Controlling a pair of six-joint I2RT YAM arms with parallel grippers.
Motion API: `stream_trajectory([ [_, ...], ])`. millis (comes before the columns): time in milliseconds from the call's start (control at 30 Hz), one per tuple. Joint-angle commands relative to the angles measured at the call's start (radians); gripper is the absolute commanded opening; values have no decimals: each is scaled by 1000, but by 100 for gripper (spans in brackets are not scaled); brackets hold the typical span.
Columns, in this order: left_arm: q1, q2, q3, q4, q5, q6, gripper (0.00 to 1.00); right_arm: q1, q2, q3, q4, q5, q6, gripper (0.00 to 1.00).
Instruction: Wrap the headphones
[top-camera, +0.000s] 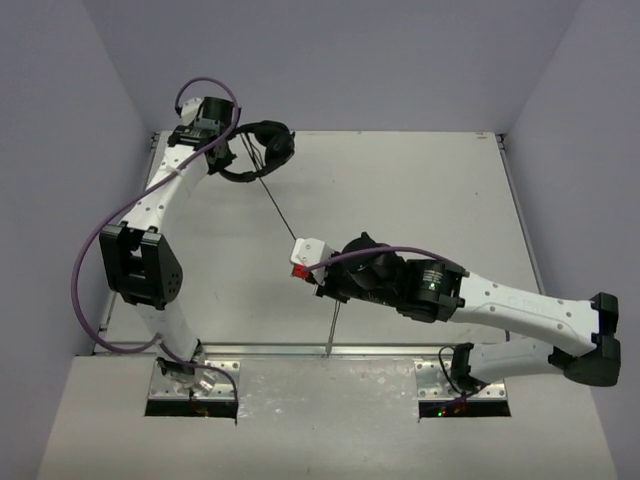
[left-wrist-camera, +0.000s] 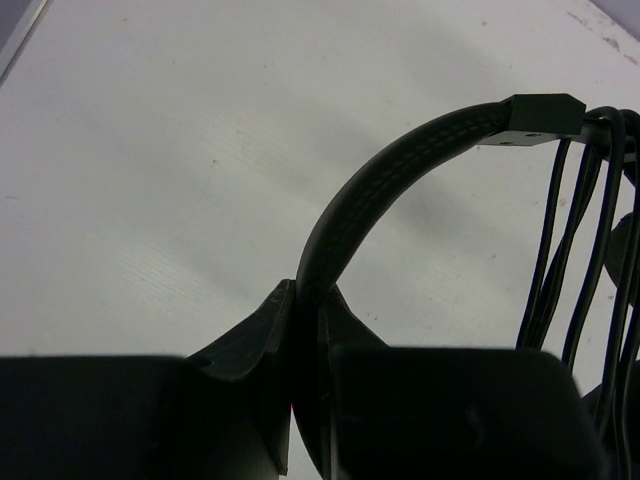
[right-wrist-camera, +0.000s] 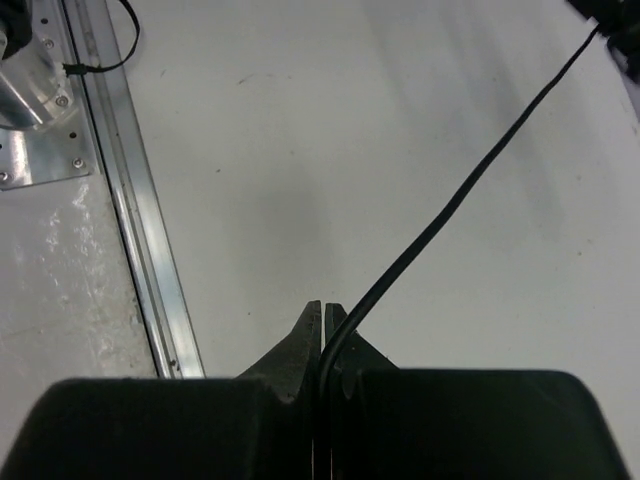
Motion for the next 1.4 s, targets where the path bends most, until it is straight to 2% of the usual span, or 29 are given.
stream_trajectory([
  [0, -36, -58, -55, 169, -135, -29, 0, 27, 12, 208, -34, 0, -87, 1],
  [133, -148, -164, -304, 260, -224, -68, 0, 19, 116, 440, -130, 72, -184, 1],
  [167, -215, -226, -350, 289, -286, -103, 0, 1, 174, 550, -183, 79, -219, 1],
  [267, -324, -341, -514, 376, -352, -117, 0, -54, 280, 746, -254, 77, -239, 1],
  [367, -497, -444, -669, 441, -419, -94, 1, -118, 333, 865, -307, 77, -252, 1],
  [400, -536, -472, -707, 483, -437, -10, 0, -163, 337, 883, -308, 62, -249, 1],
  [467, -641, -559, -820, 604, -459, 59, 0, -209, 343, 913, -307, 59, -252, 1],
  [500, -678, -592, -862, 660, -451, 163, 0, -255, 343, 917, -305, 60, -250, 1],
  [533, -706, -663, -902, 704, -439, 188, 0, -281, 342, 916, -301, 57, -249, 1],
  [600, -754, -737, -991, 781, -341, 249, 0, -348, 334, 890, -282, 53, -250, 1],
  [667, -768, -846, -1052, 791, -264, 262, 0, -398, 321, 864, -253, 39, -249, 1],
  [700, -769, -877, -1065, 788, -192, 268, 0, -453, 308, 850, -242, 13, -248, 1],
  [800, -835, -952, -1047, 726, -144, 270, 0, -533, 316, 825, -222, 5, -285, 1],
  [867, -864, -940, -972, 604, -114, 253, 0, -565, 313, 770, -158, 26, -328, 1],
  [1033, -894, -951, -844, 388, 9, 233, 0, -705, 340, 712, -135, -101, -244, 1],
  [1233, -894, -1029, -720, 254, -47, 218, 0, -725, 330, 514, -26, -154, -154, 1],
  [1333, -894, -1018, -611, 217, -72, 214, 0, -725, 294, 393, 55, -240, -60, 1],
  [1367, -894, -1015, -587, 218, -72, 213, 0, -725, 276, 364, 81, -312, -34, 1],
])
